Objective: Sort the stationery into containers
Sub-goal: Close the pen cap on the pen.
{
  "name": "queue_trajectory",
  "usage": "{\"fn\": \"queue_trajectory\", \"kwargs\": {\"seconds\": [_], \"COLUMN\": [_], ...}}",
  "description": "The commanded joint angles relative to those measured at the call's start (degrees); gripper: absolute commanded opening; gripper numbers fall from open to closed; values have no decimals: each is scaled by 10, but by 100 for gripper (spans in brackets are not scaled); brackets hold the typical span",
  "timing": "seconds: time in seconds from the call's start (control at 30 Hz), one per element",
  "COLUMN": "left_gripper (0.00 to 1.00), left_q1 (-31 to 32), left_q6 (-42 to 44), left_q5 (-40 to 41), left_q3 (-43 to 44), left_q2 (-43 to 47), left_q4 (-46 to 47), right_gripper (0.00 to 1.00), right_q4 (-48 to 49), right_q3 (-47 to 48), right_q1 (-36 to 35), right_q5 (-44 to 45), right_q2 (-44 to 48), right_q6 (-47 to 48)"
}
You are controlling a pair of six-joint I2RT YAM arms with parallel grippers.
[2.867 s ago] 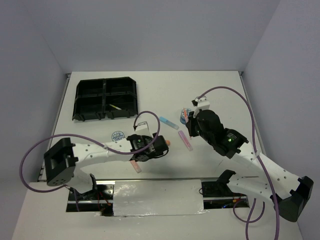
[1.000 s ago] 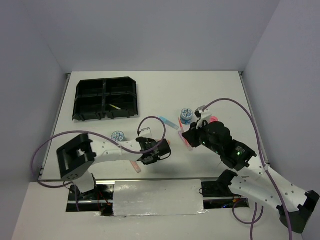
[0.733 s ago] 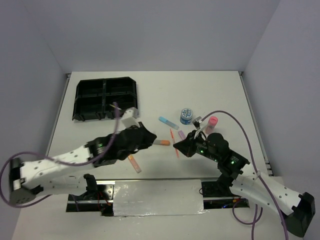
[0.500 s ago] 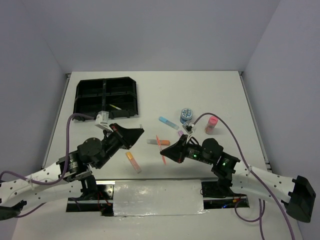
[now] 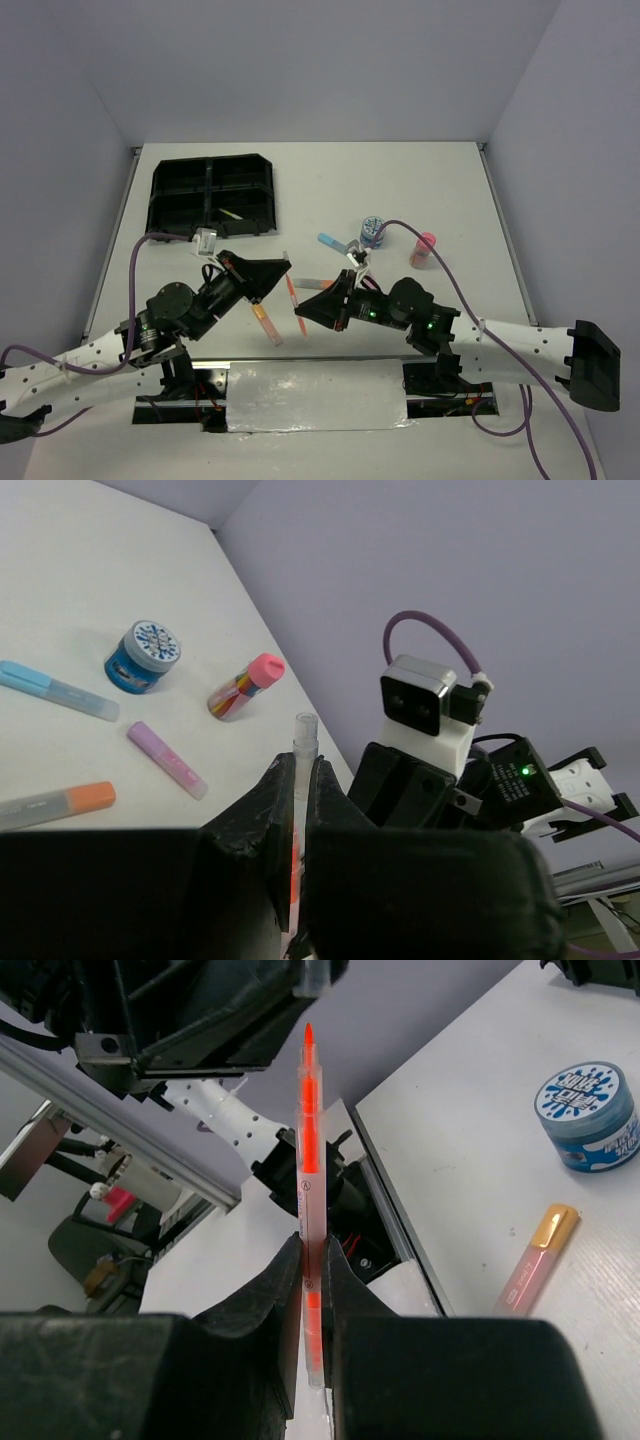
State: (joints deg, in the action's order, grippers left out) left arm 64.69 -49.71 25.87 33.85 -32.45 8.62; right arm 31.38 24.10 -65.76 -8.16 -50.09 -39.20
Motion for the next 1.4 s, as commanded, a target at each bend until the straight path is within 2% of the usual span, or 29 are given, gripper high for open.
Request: {"fn": "queue_trajectory", "kwargs": {"seconds": [0.0, 0.53, 0.93, 1.37], "left_gripper": [0, 0, 0, 0], "left_q1": [-1, -2, -1, -1], "left_q6": [9, 19, 23, 45], "left_q5": [-17, -4, -5, -64], "left_q3": [-3, 1, 3, -20], "left_q2": [5, 10, -2, -14], "left_q4": [58, 40, 39, 82], "right_gripper": [0, 0, 0, 0], "right_q4": [44, 15, 7, -19], "right_q3": [27, 27, 42, 64], "right_q1": [-10, -15, -15, -16], "right_q5": [15, 58, 52, 81], "right_q2": [-4, 16, 9, 12], "right_q6": [5, 8, 15, 22]}}
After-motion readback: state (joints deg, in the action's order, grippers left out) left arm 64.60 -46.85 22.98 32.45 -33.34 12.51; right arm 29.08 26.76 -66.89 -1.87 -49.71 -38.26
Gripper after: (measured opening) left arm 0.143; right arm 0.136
